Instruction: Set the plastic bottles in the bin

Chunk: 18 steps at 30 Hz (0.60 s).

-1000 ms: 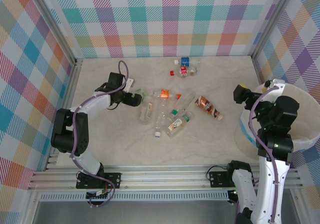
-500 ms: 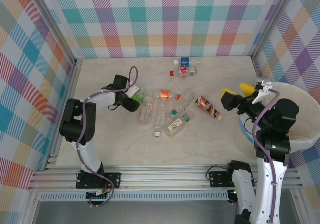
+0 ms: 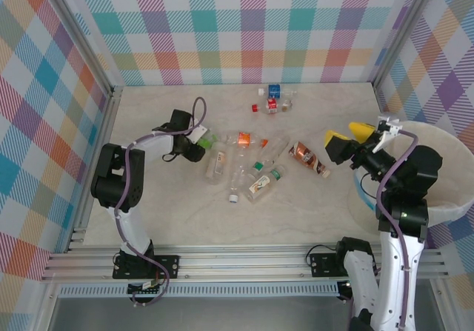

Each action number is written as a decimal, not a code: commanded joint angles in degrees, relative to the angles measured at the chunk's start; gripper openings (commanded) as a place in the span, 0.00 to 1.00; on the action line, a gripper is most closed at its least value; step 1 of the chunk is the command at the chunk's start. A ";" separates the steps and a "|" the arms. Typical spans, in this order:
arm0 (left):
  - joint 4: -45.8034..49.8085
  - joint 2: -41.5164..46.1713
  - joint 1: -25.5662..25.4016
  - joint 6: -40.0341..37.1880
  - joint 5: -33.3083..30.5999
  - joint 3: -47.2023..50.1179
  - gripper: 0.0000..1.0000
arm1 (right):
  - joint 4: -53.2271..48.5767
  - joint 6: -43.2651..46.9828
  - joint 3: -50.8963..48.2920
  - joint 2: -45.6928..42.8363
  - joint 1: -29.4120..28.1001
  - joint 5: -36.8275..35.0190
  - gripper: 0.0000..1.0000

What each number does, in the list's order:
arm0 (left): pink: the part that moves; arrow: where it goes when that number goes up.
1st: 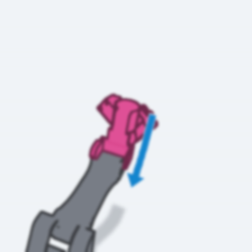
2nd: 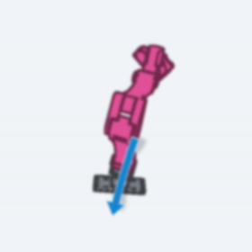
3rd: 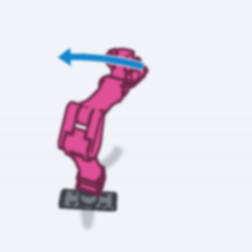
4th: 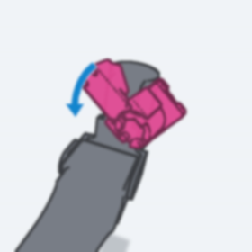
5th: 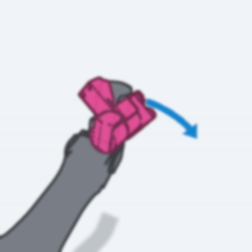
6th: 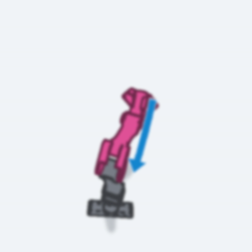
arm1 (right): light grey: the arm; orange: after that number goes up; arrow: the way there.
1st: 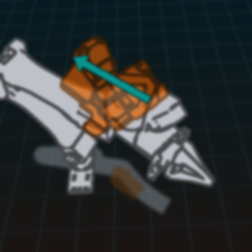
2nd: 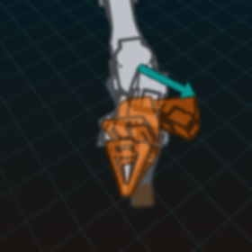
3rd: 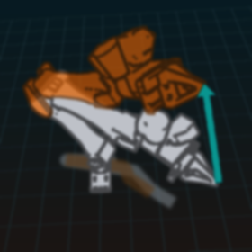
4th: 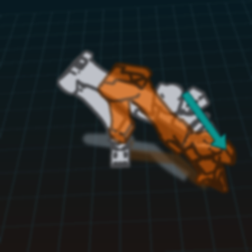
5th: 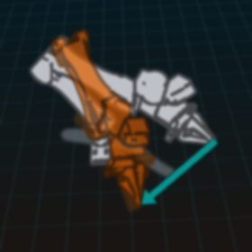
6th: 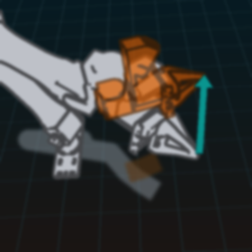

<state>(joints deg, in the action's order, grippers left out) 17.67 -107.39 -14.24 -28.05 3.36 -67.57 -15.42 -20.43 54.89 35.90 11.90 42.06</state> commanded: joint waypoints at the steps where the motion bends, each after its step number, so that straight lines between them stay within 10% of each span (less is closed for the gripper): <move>1: -0.57 2.29 -0.38 2.52 -0.11 0.40 0.26 | 3.05 -2.10 -0.58 1.30 -0.72 2.62 1.00; 18: -11.75 16.28 -0.35 17.40 15.99 7.27 0.00 | -0.20 -2.14 3.71 16.37 -23.33 -16.79 1.00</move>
<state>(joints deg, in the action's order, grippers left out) 10.24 -93.91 -14.24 -16.14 14.48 -62.17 -14.31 -22.09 55.46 49.08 -8.67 33.01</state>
